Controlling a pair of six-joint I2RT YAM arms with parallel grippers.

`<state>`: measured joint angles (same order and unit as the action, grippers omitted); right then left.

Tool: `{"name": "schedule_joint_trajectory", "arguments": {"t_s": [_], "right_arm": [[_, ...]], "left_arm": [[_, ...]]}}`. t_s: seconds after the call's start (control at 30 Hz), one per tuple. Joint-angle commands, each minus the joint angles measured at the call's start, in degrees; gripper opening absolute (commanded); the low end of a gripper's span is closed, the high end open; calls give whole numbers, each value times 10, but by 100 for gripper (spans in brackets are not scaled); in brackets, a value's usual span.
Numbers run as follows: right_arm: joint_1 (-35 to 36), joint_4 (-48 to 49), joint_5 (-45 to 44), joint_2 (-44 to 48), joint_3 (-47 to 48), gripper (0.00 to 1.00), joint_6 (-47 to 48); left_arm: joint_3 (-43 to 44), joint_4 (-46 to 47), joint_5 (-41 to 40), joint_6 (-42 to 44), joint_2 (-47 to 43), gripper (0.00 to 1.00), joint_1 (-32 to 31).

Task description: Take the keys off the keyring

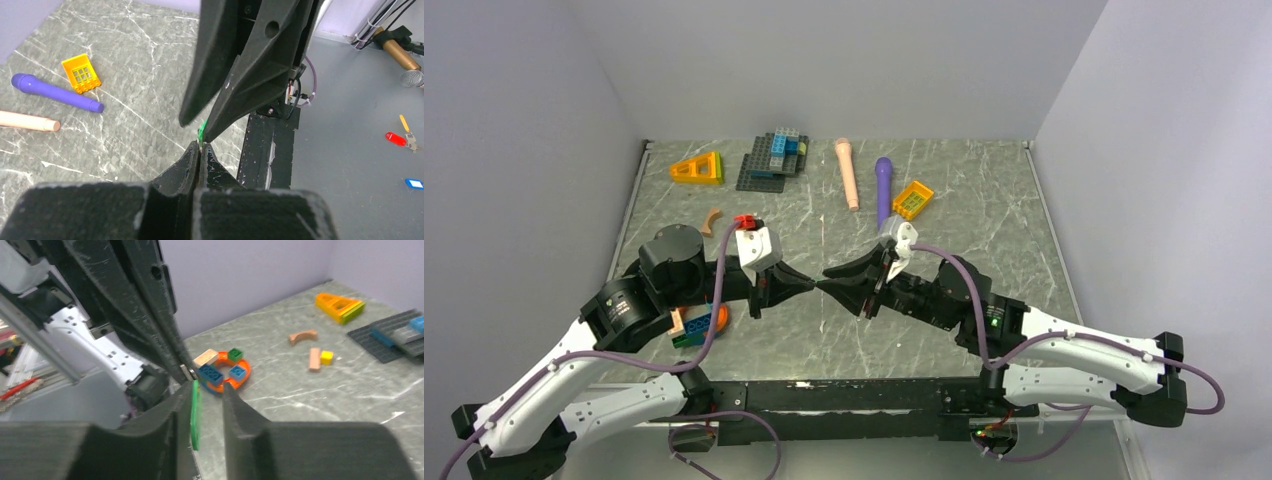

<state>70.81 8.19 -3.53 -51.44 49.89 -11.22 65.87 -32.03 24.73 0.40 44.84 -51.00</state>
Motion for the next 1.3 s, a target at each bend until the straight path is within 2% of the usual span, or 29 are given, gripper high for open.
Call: {"name": "schedule_joint_trajectory", "arguments": {"t_s": [0.0,0.07,0.13,0.3,0.37,0.4,0.43,0.5,0.53,0.57,0.63,0.9,1.07,1.27], "right_arm": [[3,-2,1,0,15,20,6],[3,-1,-8,8,7,12,4],[3,1,-15,21,-6,9,2],[3,19,-26,54,-41,9,-6],[3,33,-24,62,-56,12,-8],[3,34,-23,64,-60,18,-9],[3,31,-20,64,-63,28,-10],[3,18,-15,60,-63,57,-12],[3,9,-11,60,-62,68,-12],[3,2,-8,61,-60,74,-14],[3,-15,0,68,-53,80,-13],[2,-166,24,112,59,76,14],[1,-313,33,26,171,69,8],[-17,-378,131,-60,234,67,-14]], "left_arm": [[7,13,14,0,-6,0,4],[6,15,17,0,-9,0,6],[6,19,23,0,-12,0,10],[1,29,44,0,-19,0,24],[-1,36,57,-22,-21,0,29],[-1,38,62,-24,-20,0,32],[-2,38,65,-25,-20,0,34],[0,37,73,-23,-18,0,35],[0,36,79,-20,-15,0,36],[1,32,87,-16,-10,0,36],[6,19,105,-12,3,0,36],[17,-48,174,7,46,0,35],[4,-47,207,6,44,0,35],[1,-65,224,24,48,0,35]]}}
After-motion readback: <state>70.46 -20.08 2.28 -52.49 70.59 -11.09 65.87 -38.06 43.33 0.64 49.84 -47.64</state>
